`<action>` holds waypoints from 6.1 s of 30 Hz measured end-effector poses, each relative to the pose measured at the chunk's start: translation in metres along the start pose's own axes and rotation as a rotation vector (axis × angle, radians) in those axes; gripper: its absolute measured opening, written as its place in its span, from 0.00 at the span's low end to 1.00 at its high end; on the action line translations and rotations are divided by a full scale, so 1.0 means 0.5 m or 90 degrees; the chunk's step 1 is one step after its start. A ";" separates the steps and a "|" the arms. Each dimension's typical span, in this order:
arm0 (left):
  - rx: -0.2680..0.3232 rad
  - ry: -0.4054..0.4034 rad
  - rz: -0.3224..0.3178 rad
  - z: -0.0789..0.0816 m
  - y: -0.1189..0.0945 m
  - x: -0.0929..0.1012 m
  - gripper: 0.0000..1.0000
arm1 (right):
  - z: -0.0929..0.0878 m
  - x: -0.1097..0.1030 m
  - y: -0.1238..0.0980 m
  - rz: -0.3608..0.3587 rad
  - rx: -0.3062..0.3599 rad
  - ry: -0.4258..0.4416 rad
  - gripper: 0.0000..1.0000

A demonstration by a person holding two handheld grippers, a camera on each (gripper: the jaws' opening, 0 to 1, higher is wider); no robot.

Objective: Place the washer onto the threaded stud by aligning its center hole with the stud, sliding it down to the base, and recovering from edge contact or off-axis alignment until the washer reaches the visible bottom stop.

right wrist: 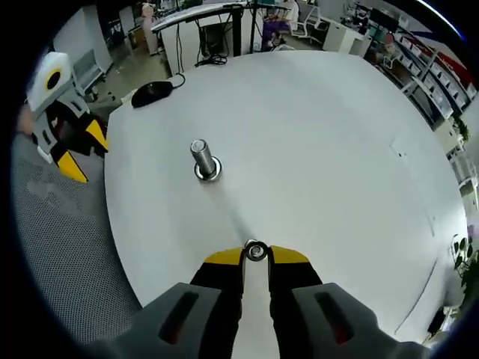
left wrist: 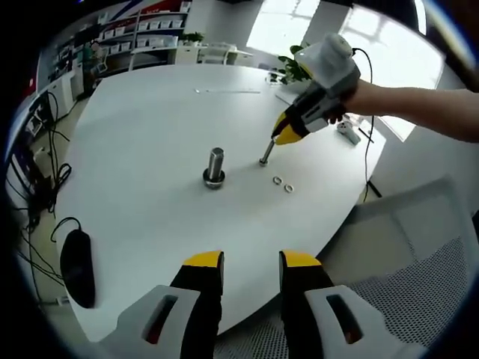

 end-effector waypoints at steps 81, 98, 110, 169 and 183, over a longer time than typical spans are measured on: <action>0.007 0.004 -0.014 0.001 0.002 0.011 0.28 | -0.103 -0.045 -0.022 -0.012 -0.061 0.047 0.28; 0.000 0.024 -0.016 -0.002 0.000 0.025 0.28 | -0.128 -0.071 -0.025 -0.004 -0.063 0.050 0.29; 0.003 0.013 -0.008 -0.002 0.002 0.006 0.28 | -0.133 -0.119 -0.009 0.021 -0.062 0.062 0.29; 0.002 0.015 -0.013 0.001 -0.001 0.011 0.28 | -0.143 -0.149 0.035 0.058 -0.126 -0.058 0.16; 0.002 0.015 -0.013 0.002 0.000 0.009 0.28 | -0.138 -0.150 0.031 0.053 -0.134 -0.061 0.14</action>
Point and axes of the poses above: the point that each gripper's makers call its tool centre point, and the gripper's own axes: y roughly forward along the fingers, x roughly to its right, z roughly out of its top, the point moved 1 cm from there along -y, roughly backward along the fingers, and after that the axes turned 13 degrees about x, right-handed, at the moved point
